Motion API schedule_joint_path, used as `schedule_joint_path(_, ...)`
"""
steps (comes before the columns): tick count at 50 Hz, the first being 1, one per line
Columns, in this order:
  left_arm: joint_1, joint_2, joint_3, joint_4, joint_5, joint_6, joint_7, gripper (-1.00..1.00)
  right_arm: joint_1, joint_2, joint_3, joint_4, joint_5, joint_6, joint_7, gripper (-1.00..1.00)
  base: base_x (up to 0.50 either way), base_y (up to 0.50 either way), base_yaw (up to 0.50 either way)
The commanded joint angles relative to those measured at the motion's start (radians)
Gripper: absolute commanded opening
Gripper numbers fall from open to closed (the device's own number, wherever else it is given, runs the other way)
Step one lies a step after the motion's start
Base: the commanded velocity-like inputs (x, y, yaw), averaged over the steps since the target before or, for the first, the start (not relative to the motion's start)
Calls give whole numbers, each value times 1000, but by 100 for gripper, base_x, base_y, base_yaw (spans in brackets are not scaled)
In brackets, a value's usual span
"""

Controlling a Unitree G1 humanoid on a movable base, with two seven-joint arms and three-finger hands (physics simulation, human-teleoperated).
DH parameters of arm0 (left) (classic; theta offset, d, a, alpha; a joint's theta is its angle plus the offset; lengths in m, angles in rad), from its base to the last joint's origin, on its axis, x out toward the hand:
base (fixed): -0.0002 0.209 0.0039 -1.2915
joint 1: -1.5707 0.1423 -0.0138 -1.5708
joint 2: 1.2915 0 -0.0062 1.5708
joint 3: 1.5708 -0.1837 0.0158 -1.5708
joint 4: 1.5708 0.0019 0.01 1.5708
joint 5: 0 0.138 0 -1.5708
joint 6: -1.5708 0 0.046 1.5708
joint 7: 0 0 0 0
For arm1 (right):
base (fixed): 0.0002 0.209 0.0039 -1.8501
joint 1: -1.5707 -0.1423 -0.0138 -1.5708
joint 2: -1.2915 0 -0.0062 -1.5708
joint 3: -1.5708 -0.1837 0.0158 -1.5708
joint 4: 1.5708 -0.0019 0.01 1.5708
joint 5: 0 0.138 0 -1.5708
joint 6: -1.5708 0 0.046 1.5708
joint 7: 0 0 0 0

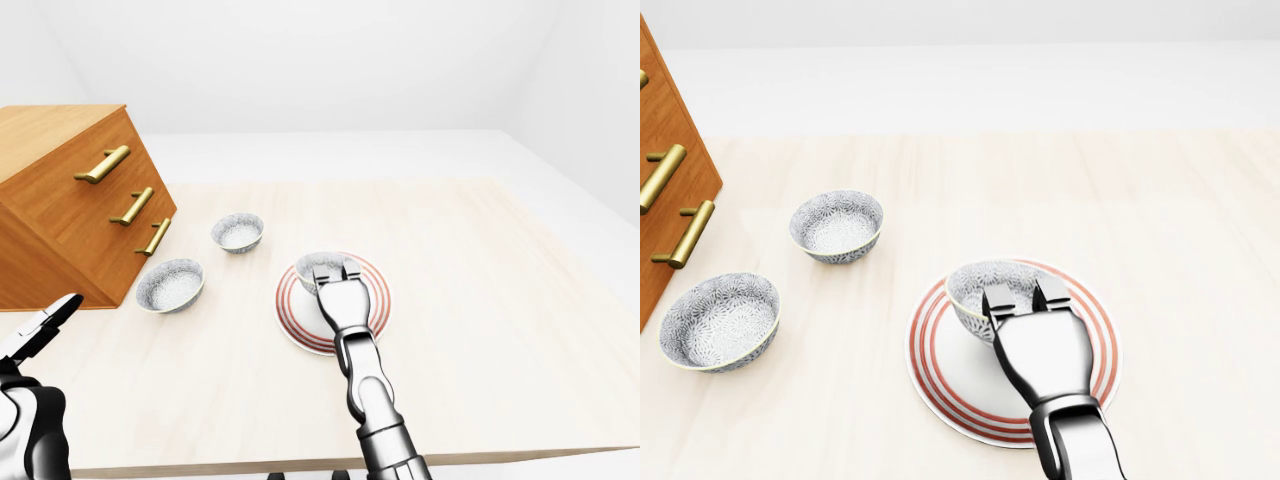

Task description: Put the bowl at the front on the plate.

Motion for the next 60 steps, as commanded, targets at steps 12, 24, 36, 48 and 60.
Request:
schedule_joint_path(12, 0, -1, 1, -1, -7, 0, 0, 100, 35, -9, 7, -45, 2, 0, -24, 100, 0, 0, 0)
schedule_joint_path(24, 0, 0, 2, -3, -10, 0, 0, 100, 41, -8, 8, -95, -19, 0, 9, 100, 0, 0, 0)
schedule_joint_path(36, 1, 0, 1, -4, -8, 0, 0, 100, 64, -4, 14, -271, -102, 0, 132, 100, 0, 0, 0)
schedule_joint_path(48, 1, -1, 7, -12, -12, 0, 0, 100, 62, 38, 37, -477, -239, 0, 278, 100, 0, 0, 0)
schedule_joint_path(60, 0, -2, 7, -7, -16, 0, 0, 100, 7, 92, 80, -649, -395, 0, 461, 100, 0, 0, 0)
